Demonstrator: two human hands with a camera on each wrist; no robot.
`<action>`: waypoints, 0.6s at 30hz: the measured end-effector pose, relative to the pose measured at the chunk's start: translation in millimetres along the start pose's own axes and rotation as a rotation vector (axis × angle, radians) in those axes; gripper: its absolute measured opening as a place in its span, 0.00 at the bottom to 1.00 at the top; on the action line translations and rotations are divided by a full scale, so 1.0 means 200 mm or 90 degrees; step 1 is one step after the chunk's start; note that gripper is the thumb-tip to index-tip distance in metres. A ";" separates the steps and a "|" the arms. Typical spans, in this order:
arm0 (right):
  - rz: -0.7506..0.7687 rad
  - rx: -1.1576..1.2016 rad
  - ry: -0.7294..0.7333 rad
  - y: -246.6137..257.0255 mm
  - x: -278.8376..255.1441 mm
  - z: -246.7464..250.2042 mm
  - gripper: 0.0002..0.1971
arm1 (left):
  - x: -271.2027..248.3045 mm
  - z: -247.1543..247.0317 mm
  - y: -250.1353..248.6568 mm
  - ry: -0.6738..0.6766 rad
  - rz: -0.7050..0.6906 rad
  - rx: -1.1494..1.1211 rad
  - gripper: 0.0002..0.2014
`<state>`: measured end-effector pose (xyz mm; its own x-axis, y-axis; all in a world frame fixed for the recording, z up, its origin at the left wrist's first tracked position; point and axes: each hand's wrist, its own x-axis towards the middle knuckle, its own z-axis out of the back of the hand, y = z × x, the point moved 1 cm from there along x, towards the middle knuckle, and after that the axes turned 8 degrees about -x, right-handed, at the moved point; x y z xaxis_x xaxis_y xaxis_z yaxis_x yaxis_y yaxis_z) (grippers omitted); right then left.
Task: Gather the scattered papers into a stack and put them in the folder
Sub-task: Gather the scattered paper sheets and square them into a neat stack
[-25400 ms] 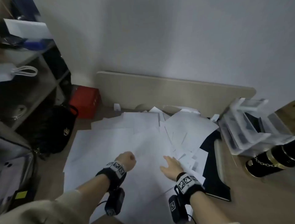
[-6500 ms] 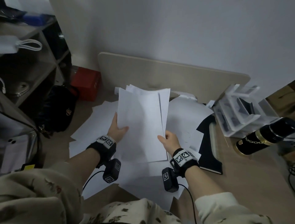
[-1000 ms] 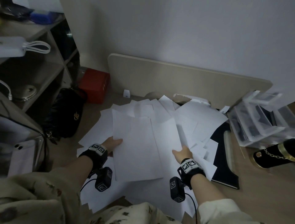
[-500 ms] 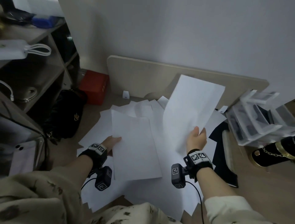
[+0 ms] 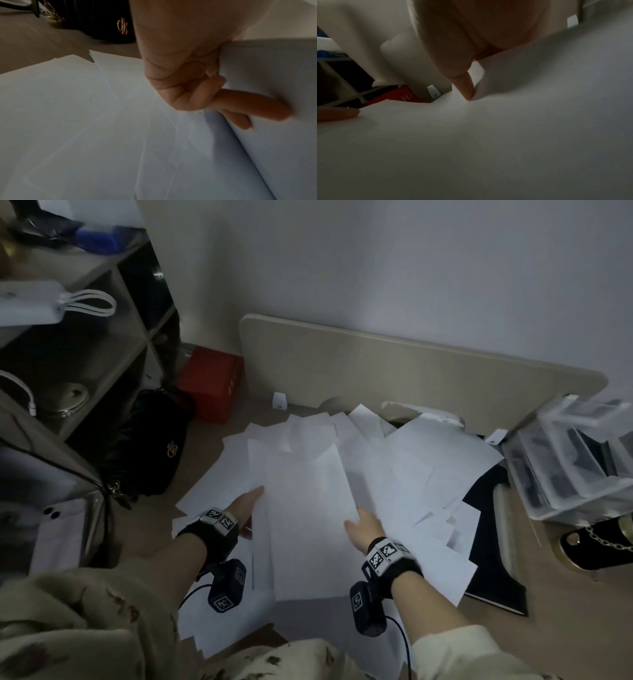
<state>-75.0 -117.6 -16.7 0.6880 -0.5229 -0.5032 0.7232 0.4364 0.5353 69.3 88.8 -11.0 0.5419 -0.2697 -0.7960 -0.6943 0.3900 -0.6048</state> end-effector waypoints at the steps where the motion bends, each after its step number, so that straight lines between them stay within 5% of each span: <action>1: 0.000 0.010 0.009 0.01 0.01 -0.02 0.17 | 0.01 0.00 0.00 0.000 0.000 0.013 0.29; 5: 0.041 0.032 0.052 0.05 0.03 -0.08 0.16 | 0.02 0.01 0.00 0.021 0.014 0.073 0.41; 8: 0.035 0.049 0.049 0.03 0.05 -0.06 0.18 | 0.00 0.00 -0.01 0.050 -0.026 0.152 0.27; 11: -0.032 -0.049 -0.068 -0.04 0.06 0.01 0.27 | 0.00 -0.01 0.00 0.031 -0.048 0.185 0.11; 13: -0.085 -0.200 -0.123 -0.11 0.05 0.09 0.30 | 0.01 -0.02 0.00 0.023 -0.050 0.185 0.10; 18: -0.152 -0.348 -0.076 -0.23 0.02 0.15 0.26 | 0.00 -0.03 0.00 0.010 -0.049 0.207 0.10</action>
<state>-106.3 -161.5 -23.0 0.5139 -0.7173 -0.4705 0.8046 0.5932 -0.0255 67.4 83.3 -10.9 0.5775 -0.3223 -0.7500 -0.4625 0.6279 -0.6260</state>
